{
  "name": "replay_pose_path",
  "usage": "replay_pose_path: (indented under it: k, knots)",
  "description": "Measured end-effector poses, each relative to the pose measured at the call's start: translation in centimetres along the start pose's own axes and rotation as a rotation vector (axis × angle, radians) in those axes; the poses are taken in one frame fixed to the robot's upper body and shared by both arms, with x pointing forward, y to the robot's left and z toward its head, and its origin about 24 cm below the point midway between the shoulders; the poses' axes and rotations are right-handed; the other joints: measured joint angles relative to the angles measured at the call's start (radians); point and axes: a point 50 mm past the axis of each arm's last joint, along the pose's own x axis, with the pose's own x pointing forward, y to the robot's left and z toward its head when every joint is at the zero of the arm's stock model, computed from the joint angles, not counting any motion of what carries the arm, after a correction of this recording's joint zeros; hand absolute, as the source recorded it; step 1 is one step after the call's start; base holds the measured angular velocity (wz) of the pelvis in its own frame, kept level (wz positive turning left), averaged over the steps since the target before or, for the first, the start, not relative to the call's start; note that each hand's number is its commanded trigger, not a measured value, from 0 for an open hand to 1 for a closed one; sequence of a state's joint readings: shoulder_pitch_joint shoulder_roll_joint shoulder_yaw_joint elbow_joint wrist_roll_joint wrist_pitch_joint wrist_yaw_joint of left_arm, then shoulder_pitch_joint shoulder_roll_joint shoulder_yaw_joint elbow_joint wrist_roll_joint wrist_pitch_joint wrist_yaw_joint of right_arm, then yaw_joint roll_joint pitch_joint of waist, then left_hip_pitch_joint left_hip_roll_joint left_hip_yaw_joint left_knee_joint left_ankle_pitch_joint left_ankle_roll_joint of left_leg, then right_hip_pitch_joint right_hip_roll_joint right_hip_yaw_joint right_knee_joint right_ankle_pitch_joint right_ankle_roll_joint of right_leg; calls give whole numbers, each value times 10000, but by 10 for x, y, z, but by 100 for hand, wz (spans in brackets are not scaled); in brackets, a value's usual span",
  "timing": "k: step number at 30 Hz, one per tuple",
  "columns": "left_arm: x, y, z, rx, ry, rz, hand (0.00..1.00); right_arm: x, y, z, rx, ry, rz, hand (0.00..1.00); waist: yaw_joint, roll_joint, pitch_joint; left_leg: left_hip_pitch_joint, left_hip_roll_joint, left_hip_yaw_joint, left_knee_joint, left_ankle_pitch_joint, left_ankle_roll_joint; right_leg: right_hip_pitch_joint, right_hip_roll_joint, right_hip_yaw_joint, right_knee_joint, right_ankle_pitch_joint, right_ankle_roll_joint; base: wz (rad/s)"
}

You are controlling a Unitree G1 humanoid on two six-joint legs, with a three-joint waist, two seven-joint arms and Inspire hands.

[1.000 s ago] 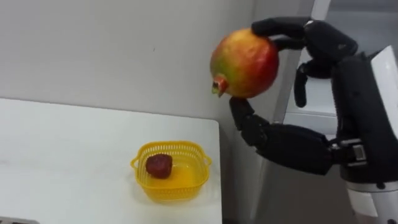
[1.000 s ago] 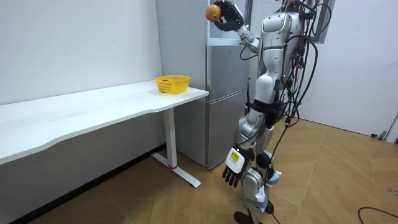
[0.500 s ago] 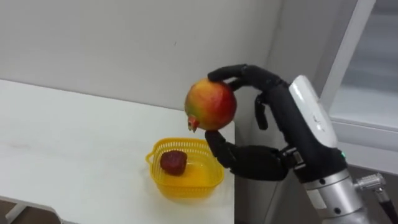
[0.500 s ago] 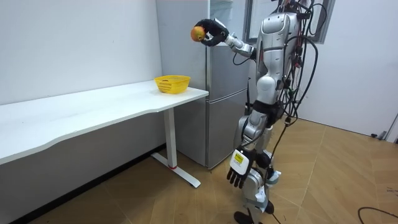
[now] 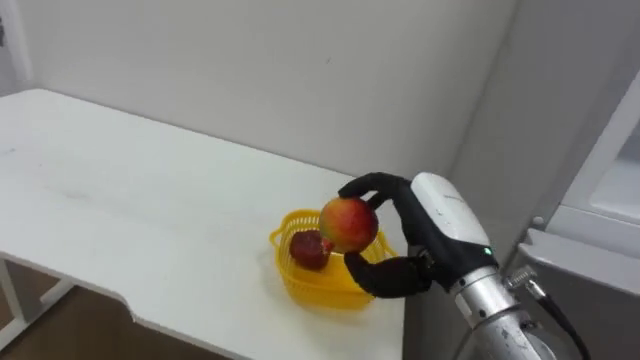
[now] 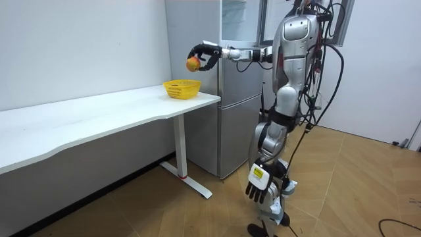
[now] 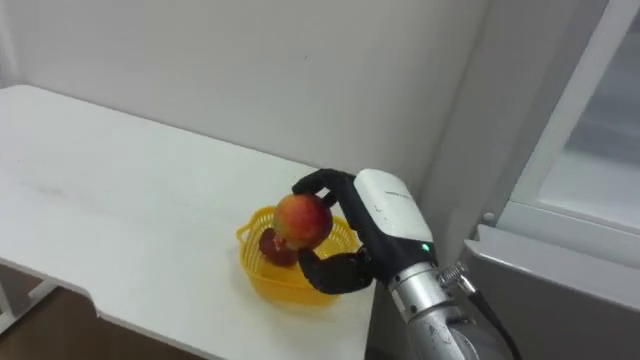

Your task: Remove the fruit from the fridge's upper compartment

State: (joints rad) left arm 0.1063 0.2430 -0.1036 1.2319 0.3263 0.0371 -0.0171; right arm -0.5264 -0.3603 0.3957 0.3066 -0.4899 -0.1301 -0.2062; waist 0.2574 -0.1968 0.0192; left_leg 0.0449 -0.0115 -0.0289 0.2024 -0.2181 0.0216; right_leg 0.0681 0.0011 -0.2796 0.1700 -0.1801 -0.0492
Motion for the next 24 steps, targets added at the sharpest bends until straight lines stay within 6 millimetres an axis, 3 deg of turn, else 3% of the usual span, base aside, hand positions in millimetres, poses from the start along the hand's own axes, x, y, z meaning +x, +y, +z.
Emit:
replay_pose_path:
  k: [2, 8, 12, 22, 23, 24]
  knots:
    - [0, 2, 0, 16, 3, 49, 0, 5, 4, -3, -356, 87, 275, 100, 176, -46, 32, -42, 0, -20, 28, 0, 0, -14, -2, -39, -13, 0, 0, 8]
    - [0, 5, 5, 25, -115, 110, 0, 14, 8, -22, -824, 885, 805, 100, 499, -113, 26, -328, -12, -89, 70, 1, 0, -178, -53, -272, 3, 0, 1, 7]
    - [1, 10, 12, 30, -190, 318, 0, 16, 7, -35, -1036, 1718, 842, 100, 556, -142, 57, -654, -12, -169, 235, 0, -1, -387, -88, -421, 11, 1, 2, 9]
    - [1, 14, 15, 28, -185, 477, 0, 15, 6, -40, -945, 2259, 789, 100, 701, -180, 72, -853, -8, -195, 360, 2, 2, -546, -110, -501, 11, 1, 2, 2]
    - [1, 14, 16, 28, -235, 503, 0, 15, 6, -41, -892, 2293, 786, 31, 745, -190, 79, -848, -8, -196, 361, 2, 2, -544, -110, -492, 11, 1, 2, 0]
    - [1, 15, 17, 28, -255, 539, 0, 15, 6, -41, -806, 2322, 766, 0, 774, -205, 91, -843, -8, -198, 362, 2, 2, -538, -111, -487, 10, 1, 2, 0]
